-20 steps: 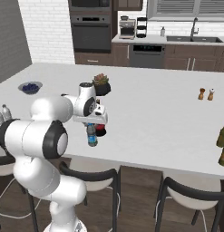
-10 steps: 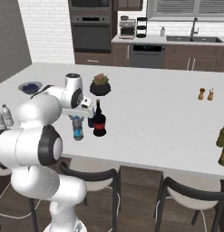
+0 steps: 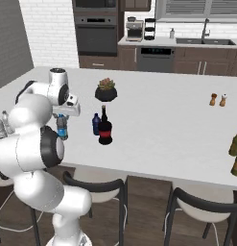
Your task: Move the plastic bottles in the middle to the plastics group, and the glass bottles in the middle to the glass group.
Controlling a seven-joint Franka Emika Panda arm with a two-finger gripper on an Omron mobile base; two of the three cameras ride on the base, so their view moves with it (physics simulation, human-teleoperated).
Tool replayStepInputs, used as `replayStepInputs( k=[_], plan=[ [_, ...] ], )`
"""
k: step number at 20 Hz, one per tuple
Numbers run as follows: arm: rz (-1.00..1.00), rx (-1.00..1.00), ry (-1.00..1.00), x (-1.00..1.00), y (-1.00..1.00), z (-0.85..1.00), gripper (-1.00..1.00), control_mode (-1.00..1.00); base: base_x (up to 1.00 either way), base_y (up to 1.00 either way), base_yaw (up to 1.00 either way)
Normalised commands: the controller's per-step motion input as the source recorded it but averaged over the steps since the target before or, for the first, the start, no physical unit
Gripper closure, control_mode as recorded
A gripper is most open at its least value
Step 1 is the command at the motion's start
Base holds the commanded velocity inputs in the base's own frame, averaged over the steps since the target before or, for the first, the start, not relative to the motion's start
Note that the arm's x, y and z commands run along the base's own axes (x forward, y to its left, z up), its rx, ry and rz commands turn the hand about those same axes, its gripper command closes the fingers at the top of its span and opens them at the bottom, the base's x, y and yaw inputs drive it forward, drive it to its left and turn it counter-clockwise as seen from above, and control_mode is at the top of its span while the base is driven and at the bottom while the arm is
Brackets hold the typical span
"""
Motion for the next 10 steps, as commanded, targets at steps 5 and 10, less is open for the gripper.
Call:
replayStepInputs(
  k=[5,10],
  plan=[
    [0.11,0.0,0.05,0.0,0.9,0.0,1.0,-1.0,0.0,0.0,0.0],
    [0.08,0.0,0.0,0.06,1.0,0.0,1.0,-1.0,0.0,0.0,0.0]
  ],
)
